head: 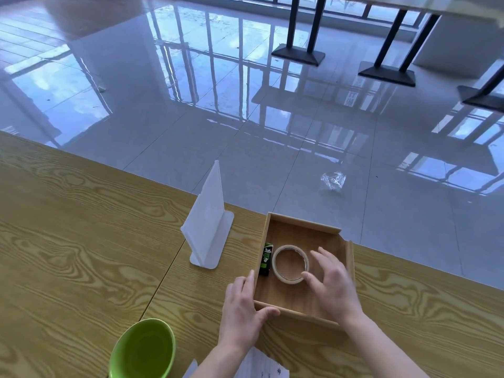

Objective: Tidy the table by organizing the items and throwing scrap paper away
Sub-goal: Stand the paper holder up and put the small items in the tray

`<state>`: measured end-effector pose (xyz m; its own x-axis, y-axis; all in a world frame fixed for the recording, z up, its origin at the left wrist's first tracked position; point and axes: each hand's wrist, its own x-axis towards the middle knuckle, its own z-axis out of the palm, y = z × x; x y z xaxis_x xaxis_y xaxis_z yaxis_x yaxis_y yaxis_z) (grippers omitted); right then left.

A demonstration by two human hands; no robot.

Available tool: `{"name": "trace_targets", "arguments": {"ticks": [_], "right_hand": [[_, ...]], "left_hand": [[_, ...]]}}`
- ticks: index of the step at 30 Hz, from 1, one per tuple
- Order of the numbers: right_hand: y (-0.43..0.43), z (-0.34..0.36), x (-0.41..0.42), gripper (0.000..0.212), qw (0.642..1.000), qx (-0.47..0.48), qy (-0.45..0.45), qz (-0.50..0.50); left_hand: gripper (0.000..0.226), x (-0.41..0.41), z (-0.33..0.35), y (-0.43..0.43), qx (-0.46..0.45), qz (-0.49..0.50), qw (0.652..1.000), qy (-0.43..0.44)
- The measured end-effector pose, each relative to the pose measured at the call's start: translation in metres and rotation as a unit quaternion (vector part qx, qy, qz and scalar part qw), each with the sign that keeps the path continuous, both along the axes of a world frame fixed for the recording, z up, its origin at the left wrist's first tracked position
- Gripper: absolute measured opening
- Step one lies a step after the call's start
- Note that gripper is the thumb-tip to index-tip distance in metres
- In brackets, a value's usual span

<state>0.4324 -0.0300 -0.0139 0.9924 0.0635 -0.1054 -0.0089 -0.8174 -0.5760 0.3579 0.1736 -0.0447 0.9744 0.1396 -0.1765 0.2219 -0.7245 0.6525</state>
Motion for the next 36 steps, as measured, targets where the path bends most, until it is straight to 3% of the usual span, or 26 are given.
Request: {"name": "trace_targets", "arguments": {"ticks": [4,8,16,20,26,36], "right_hand": [[-0.038,-0.002,-0.019,0.044,0.99,-0.042,-0.055,-0.12],[-0.052,-0.008,-0.026,0.047,0.976,-0.027,0.052,-0.209],[-0.03,-0.014,-0.012,0.045,0.976,-0.003,0.071,-0.204],[-0.017,-0.014,-0.006,0.047,0.978,0.008,0.064,-0.2],[-0.002,-0.016,-0.007,0.046,0.981,0.008,0.058,-0.185],[0.012,-0.016,-0.008,0.049,0.985,0.012,0.051,-0.162]], "left_hand": [[0.107,-0.001,-0.001,-0.002,-0.002,0.004,1.0,0.001],[0.105,-0.002,0.001,-0.004,-0.016,0.02,1.0,0.003],[0.091,0.005,0.005,0.012,-0.01,0.088,0.996,-0.008],[0.084,0.006,0.007,0.016,-0.06,0.162,0.985,-0.003],[0.042,0.019,0.019,0.029,-0.222,0.359,0.906,0.008],[0.041,0.017,0.015,0.039,-0.217,0.364,0.906,0.012]]}}
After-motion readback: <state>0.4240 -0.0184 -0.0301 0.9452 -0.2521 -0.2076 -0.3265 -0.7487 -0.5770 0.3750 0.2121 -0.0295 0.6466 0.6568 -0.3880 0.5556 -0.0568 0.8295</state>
